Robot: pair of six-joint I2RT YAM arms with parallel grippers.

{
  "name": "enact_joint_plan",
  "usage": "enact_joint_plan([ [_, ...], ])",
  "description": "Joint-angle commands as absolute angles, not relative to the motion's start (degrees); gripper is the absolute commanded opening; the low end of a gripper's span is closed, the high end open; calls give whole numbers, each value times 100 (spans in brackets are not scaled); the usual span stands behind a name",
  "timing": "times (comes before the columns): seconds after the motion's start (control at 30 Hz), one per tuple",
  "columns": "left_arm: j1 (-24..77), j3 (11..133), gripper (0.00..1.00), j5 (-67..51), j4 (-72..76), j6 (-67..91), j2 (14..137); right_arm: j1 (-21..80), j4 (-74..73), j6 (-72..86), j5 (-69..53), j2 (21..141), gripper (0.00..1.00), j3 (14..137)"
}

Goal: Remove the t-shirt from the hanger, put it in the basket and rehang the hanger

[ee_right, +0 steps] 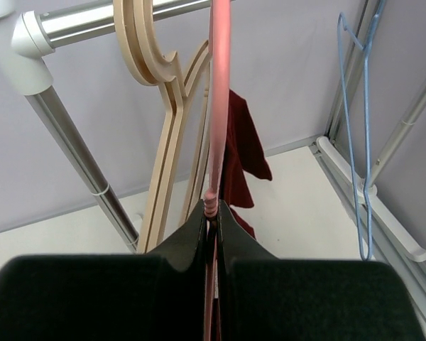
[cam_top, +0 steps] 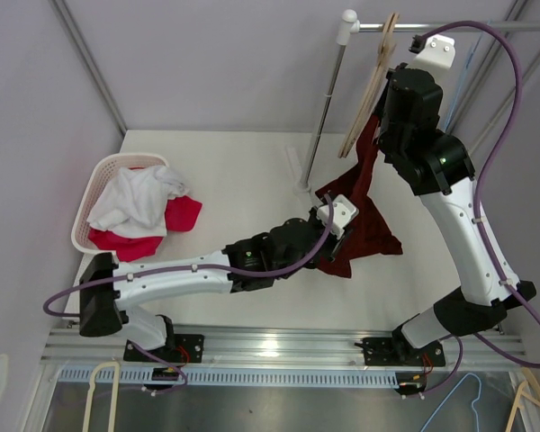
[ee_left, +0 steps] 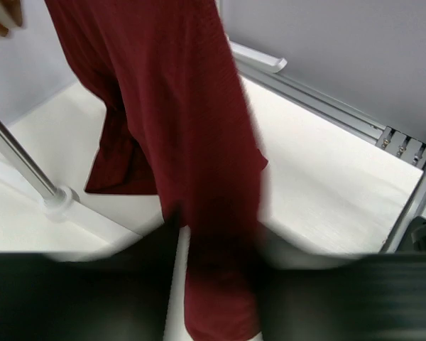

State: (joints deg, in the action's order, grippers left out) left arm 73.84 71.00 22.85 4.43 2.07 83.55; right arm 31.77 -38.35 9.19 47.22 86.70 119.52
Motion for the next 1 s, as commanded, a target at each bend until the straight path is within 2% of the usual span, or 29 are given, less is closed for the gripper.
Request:
enact_joint_plan([
  [0.0,7418,7672,20,2610,396,255,8613,3226,-3674,1037,4773,8561,0,12190],
  [0.03,7418,7725,6,2767,248,281,8665,3226,-3683,1020,4764,8561,0,12182],
  [0.07,7418,7900,1,2856,176,299,8701,3226,-3691,1011,4746,8552,0,12156],
  [0.17,7427,8016,1,2769,-156,237,8570,3226,-3578,897,4790,8508,0,12042],
  [0.27,7488,7867,1,2200,-299,150,7991,3094,-3481,783,4834,8587,0,11979],
  [0.43,7980,7024,1,1585,-45,772,7121,2743,-3375,765,4641,8692,0,11997],
  [0.7,9253,6293,1,1750,492,1089,7453,2321,-3366,756,4421,8859,0,12067],
  [0.97,9528,5844,1,1572,792,1678,7734,2224,-3577,887,4202,8921,0,12102],
])
